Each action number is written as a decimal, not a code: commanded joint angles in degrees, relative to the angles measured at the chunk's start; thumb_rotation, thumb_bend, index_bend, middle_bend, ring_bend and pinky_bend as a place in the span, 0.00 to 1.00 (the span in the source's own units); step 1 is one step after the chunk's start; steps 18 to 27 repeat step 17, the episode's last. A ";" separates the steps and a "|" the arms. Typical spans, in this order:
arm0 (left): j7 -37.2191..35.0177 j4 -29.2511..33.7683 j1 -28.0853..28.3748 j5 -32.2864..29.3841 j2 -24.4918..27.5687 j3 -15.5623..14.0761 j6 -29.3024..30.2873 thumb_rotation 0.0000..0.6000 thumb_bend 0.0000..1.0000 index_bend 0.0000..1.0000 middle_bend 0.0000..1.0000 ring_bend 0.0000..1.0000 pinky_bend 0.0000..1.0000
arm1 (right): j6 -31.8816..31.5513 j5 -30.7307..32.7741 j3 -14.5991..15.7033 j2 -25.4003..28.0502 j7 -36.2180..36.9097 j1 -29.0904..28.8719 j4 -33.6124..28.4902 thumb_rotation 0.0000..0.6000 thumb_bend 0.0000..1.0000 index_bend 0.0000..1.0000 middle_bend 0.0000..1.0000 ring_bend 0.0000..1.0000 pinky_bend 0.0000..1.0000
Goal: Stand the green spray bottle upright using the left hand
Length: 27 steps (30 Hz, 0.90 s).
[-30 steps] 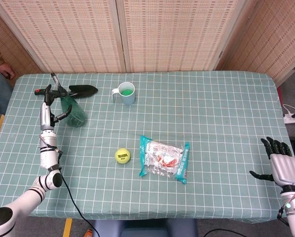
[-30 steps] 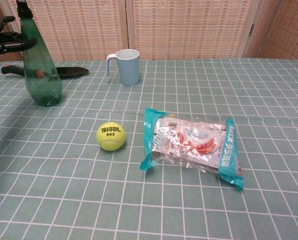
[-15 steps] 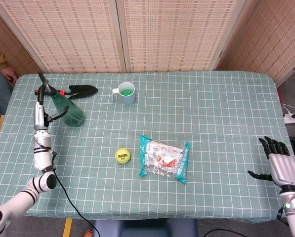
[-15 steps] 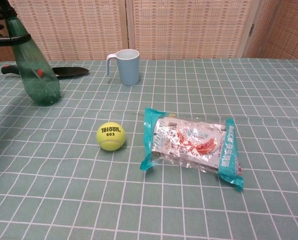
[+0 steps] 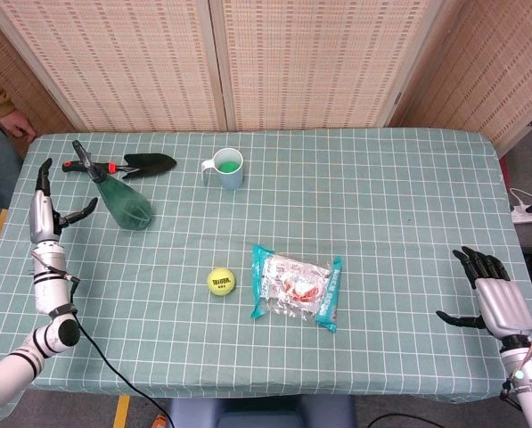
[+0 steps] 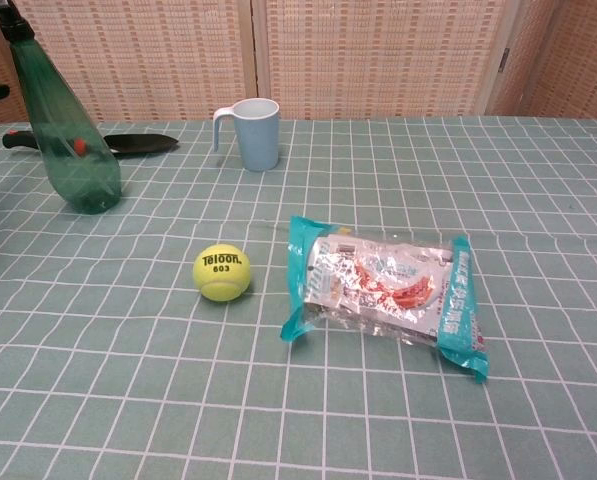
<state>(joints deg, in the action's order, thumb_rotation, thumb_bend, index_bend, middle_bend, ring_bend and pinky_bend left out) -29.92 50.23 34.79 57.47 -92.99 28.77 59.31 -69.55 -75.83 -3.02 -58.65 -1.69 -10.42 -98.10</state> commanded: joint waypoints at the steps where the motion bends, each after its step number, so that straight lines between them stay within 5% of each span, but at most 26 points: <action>1: 5.75 7.21 -4.04 -2.57 5.03 0.46 3.12 1.00 0.24 0.00 0.00 0.00 0.02 | 0.17 -3.63 0.83 1.35 4.31 -0.07 0.15 1.00 0.00 0.01 0.00 0.00 0.00; 8: 22.52 34.73 -14.56 -3.18 21.81 -4.14 10.23 1.00 0.37 0.04 0.07 0.03 0.03 | -1.10 -7.16 1.90 2.40 8.13 0.48 1.71 1.00 0.00 0.01 0.00 0.00 0.00; 11: 31.44 44.37 -17.20 3.59 30.81 -11.94 7.54 1.00 0.38 0.18 0.14 0.08 0.09 | -2.82 -8.41 1.76 2.15 6.89 0.71 1.87 1.00 0.00 0.02 0.00 0.00 0.00; 15: 47.61 48.81 -18.06 13.41 37.16 -21.78 5.45 1.00 0.31 0.15 0.13 0.05 0.07 | -5.15 -10.04 1.68 0.86 3.55 1.05 2.73 1.00 0.00 0.02 0.00 0.00 0.00; 27: 49.77 50.31 -18.84 14.22 35.88 -22.86 7.43 1.00 0.30 0.15 0.10 0.02 0.05 | -5.92 -10.33 1.57 0.43 2.66 1.18 2.94 1.00 0.00 0.02 0.00 0.00 0.00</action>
